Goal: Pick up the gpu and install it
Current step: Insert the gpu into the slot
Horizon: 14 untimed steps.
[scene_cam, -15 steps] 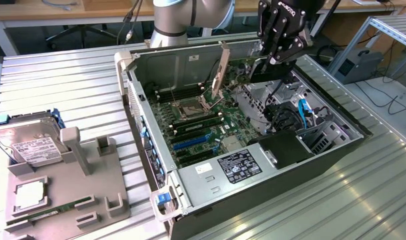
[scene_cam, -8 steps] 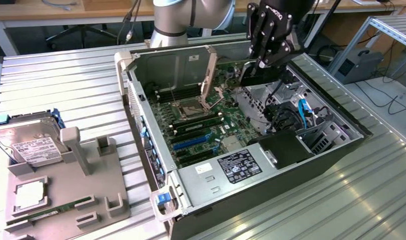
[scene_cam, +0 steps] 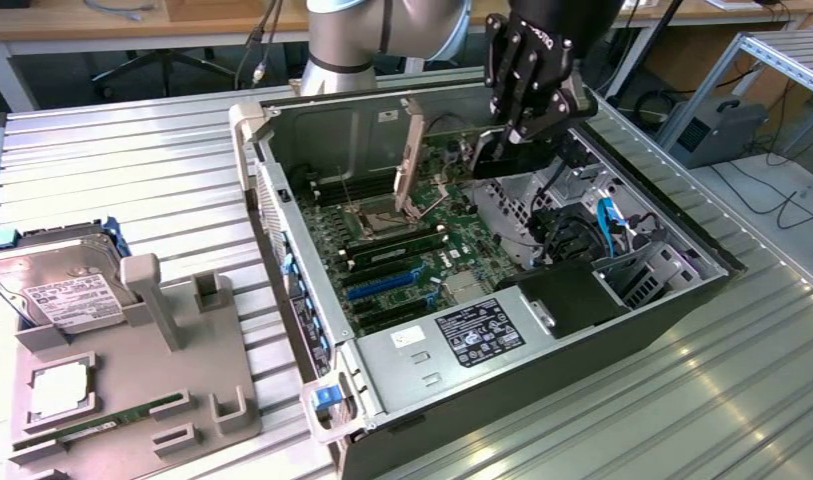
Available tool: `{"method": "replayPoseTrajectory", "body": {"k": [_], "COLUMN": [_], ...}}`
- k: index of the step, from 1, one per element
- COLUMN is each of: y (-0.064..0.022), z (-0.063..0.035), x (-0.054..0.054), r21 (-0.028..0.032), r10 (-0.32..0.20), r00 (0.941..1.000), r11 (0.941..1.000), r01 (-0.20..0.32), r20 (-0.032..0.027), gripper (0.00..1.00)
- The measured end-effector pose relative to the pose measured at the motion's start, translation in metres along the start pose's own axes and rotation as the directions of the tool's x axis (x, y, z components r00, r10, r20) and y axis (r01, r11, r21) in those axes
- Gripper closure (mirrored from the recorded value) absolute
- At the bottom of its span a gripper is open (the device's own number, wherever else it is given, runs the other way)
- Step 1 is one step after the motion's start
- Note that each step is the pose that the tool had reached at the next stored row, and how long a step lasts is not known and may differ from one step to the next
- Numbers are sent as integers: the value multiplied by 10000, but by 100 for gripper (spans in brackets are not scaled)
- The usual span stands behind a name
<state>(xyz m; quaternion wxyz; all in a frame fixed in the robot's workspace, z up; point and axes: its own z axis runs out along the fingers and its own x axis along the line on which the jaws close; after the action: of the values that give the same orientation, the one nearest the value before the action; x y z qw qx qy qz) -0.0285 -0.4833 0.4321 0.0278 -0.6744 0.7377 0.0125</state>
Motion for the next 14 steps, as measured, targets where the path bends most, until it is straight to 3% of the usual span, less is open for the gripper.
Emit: {"method": "replayPoseTrajectory", "body": {"k": [3, 7, 14], "y": [63, 83, 86], "z": [25, 96, 114], "x": [7, 13, 14], "r21": [0, 0, 0], "r10": [0, 0, 0], "r00": [10000, 10000, 10000], "r11": [10000, 10000, 10000], "r01": [0, 0, 0], "r20": [-1, 0, -1], "gripper": [73, 73, 73]}}
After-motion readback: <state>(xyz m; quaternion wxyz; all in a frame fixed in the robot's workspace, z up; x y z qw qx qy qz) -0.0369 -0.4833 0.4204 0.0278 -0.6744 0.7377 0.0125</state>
